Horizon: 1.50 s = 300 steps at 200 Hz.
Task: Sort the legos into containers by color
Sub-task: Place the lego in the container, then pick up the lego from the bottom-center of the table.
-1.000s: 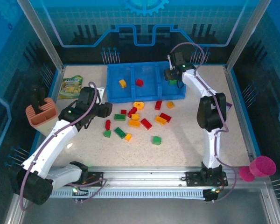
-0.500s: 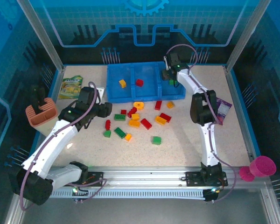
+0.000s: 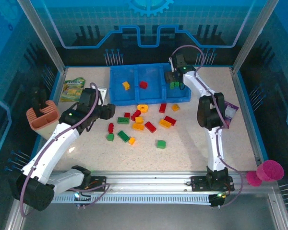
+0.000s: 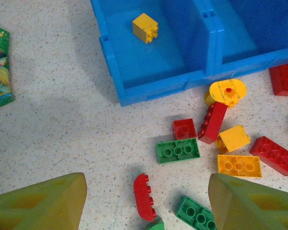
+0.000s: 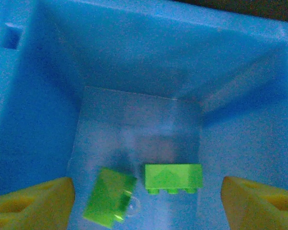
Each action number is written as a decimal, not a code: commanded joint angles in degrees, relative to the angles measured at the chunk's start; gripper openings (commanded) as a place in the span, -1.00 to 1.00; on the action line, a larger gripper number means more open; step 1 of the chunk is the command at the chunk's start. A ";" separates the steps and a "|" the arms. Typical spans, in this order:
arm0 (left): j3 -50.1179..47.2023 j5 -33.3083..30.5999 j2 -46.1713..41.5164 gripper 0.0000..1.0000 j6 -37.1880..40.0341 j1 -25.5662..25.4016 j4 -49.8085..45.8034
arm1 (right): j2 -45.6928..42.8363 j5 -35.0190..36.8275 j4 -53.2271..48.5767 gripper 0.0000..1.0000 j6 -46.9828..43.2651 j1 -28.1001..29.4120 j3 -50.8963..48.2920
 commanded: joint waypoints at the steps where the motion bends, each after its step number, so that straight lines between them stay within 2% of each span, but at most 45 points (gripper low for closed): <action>1: 1.75 1.25 -2.29 0.38 -0.77 0.46 -1.40 | -4.15 -0.27 0.89 0.44 0.49 -0.41 -0.55; 22: 1.24 0.97 -3.99 0.38 -0.94 0.46 -1.61 | -6.46 -0.87 0.04 0.22 0.97 -0.26 -2.13; 54: 0.87 1.40 -5.53 0.39 -1.37 0.48 -1.91 | -15.43 -0.71 -3.55 0.19 5.98 -0.13 -10.68; 78: -0.03 -0.61 -6.39 0.39 -1.83 0.47 -2.26 | -28.01 -2.80 -1.60 0.29 12.66 0.17 -27.95; 94: -0.91 -0.81 -6.80 0.39 -1.82 0.60 -2.13 | -36.62 0.10 -1.56 0.29 16.76 1.09 -38.74; 111: -1.15 -0.18 -6.71 0.39 -1.65 0.64 -2.19 | -45.03 -1.69 -1.06 0.29 20.36 2.96 -48.51; 121: -0.76 0.23 -6.53 0.39 -1.24 0.73 -2.67 | -48.57 -2.64 -2.23 0.29 22.19 5.26 -51.99; 148: 0.15 1.05 -5.93 0.41 -0.52 0.90 -3.48 | -53.38 5.65 -13.28 0.33 31.05 18.50 -55.03; 165: 0.52 1.74 -5.58 0.43 0.05 1.00 -3.55 | -56.52 3.99 -13.46 0.33 39.23 25.72 -59.83; 189: 0.44 3.02 -5.57 0.44 0.37 1.08 -2.62 | -58.07 1.15 -14.49 0.33 48.79 31.85 -63.43; 224: -0.04 4.19 -5.87 0.44 0.02 1.08 -1.73 | -55.10 0.68 -15.16 0.33 53.43 37.48 -63.61; 300: -1.67 3.88 -6.79 0.45 -1.61 1.08 0.12 | -41.63 0.22 -10.86 0.33 51.50 38.98 -59.54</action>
